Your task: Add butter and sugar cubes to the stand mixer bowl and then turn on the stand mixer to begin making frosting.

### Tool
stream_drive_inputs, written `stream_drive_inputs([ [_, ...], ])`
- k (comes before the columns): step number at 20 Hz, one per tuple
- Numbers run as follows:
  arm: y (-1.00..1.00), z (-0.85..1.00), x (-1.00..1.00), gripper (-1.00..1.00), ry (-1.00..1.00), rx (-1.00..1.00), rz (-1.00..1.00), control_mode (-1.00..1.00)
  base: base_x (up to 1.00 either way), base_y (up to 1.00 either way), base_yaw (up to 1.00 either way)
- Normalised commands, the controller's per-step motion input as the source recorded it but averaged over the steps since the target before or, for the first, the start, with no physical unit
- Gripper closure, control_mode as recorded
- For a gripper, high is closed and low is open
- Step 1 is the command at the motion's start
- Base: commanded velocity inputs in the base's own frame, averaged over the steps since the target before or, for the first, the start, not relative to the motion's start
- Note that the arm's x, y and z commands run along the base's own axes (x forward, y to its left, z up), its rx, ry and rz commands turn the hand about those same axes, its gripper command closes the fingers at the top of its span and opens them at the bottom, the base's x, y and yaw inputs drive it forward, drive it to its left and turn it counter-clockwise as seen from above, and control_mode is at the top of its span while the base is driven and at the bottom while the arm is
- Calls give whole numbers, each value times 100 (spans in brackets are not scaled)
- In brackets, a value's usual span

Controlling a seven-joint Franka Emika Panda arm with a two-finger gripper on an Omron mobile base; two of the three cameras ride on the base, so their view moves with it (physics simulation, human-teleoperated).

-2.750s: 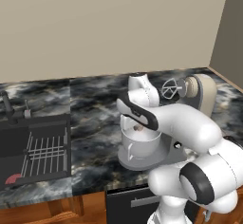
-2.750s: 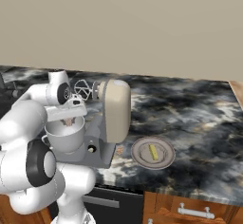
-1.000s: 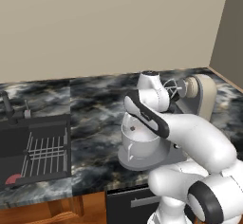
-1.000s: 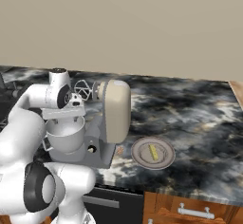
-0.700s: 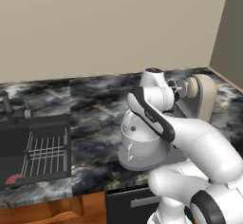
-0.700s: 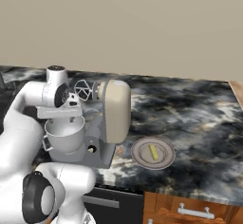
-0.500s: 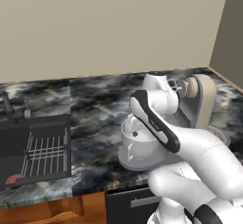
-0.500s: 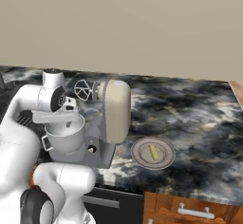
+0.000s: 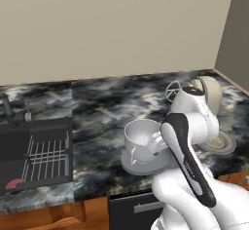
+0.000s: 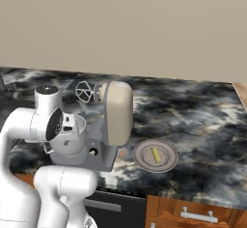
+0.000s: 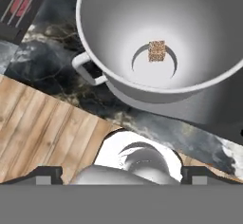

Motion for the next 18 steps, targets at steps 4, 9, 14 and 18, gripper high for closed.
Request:
stream_drive_inputs([
  [4,-69,0,-69,-100,-7,9,0,-100,0,0,0],
  [9,-91,0,-26,-100,-7,11,0,-100,0,0,0],
  [14,-88,-10,-56,-100,-9,16,0,-100,0,0,0],
  [18,-100,-30,-13,-100,0,17,-2,-100,0,0,0],
])
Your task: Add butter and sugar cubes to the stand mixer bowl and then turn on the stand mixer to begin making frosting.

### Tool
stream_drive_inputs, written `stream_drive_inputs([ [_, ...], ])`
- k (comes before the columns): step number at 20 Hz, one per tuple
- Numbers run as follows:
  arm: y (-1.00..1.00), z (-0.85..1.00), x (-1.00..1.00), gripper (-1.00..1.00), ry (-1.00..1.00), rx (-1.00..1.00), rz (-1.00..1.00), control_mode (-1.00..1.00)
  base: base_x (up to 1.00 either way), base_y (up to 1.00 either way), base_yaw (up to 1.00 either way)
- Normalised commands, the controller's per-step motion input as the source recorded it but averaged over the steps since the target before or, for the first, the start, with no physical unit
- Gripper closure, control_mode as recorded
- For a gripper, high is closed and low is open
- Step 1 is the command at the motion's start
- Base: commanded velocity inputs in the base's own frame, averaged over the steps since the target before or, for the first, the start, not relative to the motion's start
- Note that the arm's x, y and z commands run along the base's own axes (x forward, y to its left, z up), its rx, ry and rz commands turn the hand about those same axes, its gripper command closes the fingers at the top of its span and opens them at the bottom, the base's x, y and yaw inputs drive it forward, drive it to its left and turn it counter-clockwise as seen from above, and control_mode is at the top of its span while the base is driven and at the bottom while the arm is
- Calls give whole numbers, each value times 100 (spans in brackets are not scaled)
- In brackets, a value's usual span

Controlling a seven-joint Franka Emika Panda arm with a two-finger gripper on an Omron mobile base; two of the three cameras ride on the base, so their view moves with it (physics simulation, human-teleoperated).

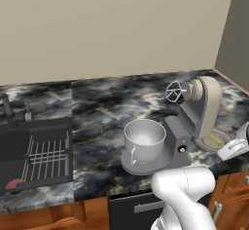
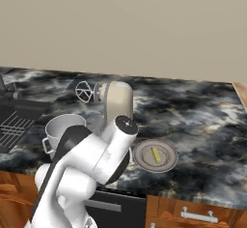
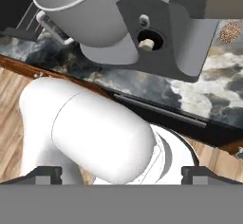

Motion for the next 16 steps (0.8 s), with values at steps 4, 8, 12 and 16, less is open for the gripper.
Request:
stream_drive_inputs([
  [4,-97,-25,1,-100,0,15,-5,-100,0,0,0],
  [8,-65,-14,57,-100,9,8,-3,-100,0,0,0],
  [12,-56,0,74,-100,11,5,-2,-100,0,0,0],
  [16,-42,-10,66,-100,8,1,-1,-100,0,0,0],
])
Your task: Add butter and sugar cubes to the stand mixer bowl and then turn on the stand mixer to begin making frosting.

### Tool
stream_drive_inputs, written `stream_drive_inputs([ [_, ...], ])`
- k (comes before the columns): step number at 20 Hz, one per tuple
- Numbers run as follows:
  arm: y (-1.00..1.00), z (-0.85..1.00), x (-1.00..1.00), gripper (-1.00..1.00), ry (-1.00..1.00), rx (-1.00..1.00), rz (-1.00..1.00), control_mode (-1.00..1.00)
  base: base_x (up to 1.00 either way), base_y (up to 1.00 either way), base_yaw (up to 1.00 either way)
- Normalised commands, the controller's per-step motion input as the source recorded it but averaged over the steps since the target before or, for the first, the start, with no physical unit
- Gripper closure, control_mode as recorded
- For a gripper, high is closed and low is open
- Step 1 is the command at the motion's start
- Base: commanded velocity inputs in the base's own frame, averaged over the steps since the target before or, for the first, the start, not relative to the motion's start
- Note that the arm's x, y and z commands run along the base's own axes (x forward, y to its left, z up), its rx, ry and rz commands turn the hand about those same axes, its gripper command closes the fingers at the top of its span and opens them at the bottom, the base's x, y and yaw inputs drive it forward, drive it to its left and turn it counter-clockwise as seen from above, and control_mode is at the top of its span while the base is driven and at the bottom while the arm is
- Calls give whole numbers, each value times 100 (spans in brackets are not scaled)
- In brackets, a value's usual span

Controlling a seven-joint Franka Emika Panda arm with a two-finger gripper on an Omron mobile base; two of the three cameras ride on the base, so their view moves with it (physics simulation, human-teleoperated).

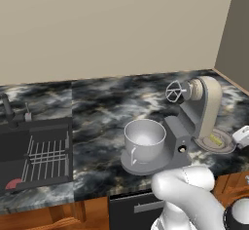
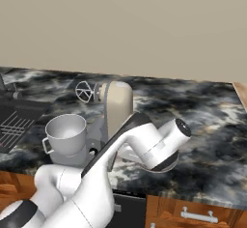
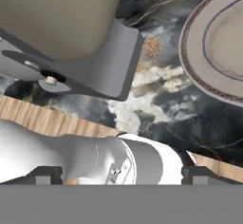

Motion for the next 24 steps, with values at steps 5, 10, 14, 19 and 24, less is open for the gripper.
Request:
stream_drive_inputs([
  [5,-16,-26,43,-100,0,0,0,-100,0,0,0],
  [10,-11,-29,35,-100,0,0,0,-100,0,0,0],
  [14,-9,-29,27,-100,-2,-1,0,-100,0,0,0],
  [19,-1,-28,18,-100,-6,-6,0,-100,0,0,0],
  [24,-3,-20,12,-100,-2,-11,0,-100,0,0,0],
])
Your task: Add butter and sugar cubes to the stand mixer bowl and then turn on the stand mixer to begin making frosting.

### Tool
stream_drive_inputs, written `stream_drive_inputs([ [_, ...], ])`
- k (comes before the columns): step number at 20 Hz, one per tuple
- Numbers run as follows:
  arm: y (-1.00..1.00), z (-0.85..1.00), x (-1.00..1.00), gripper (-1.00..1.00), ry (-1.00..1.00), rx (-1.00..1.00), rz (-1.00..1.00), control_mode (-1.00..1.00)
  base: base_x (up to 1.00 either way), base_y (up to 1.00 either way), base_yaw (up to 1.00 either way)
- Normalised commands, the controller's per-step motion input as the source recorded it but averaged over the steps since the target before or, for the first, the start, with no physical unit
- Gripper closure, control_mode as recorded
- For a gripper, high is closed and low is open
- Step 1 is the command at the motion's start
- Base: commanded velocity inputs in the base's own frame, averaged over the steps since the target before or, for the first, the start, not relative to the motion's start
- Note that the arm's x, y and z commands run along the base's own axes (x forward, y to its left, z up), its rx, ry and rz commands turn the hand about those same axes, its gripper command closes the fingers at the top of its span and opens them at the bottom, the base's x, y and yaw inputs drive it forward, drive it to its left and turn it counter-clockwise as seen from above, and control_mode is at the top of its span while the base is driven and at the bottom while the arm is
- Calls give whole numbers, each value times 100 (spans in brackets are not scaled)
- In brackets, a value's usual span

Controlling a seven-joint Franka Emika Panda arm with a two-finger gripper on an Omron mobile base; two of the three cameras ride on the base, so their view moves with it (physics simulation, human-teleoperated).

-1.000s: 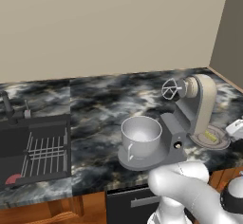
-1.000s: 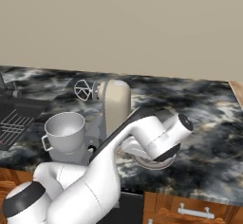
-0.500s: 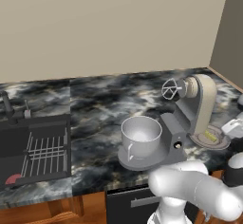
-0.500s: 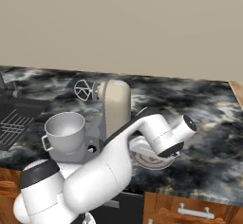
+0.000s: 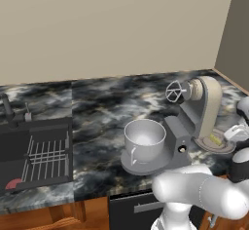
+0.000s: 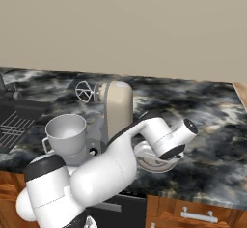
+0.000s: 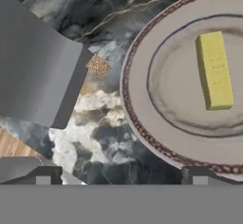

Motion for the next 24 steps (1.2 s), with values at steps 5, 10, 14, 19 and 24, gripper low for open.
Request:
stream_drive_inputs([
  [5,0,-7,16,-100,0,-7,0,-100,0,0,0],
  [10,0,-2,16,-100,0,-4,0,-100,0,0,0],
  [14,0,-5,15,-100,0,-1,0,-100,0,0,0],
  [19,-2,-9,14,-100,-1,0,0,-100,0,0,0],
  [24,-7,-13,17,-100,-1,-1,0,-100,0,0,0],
])
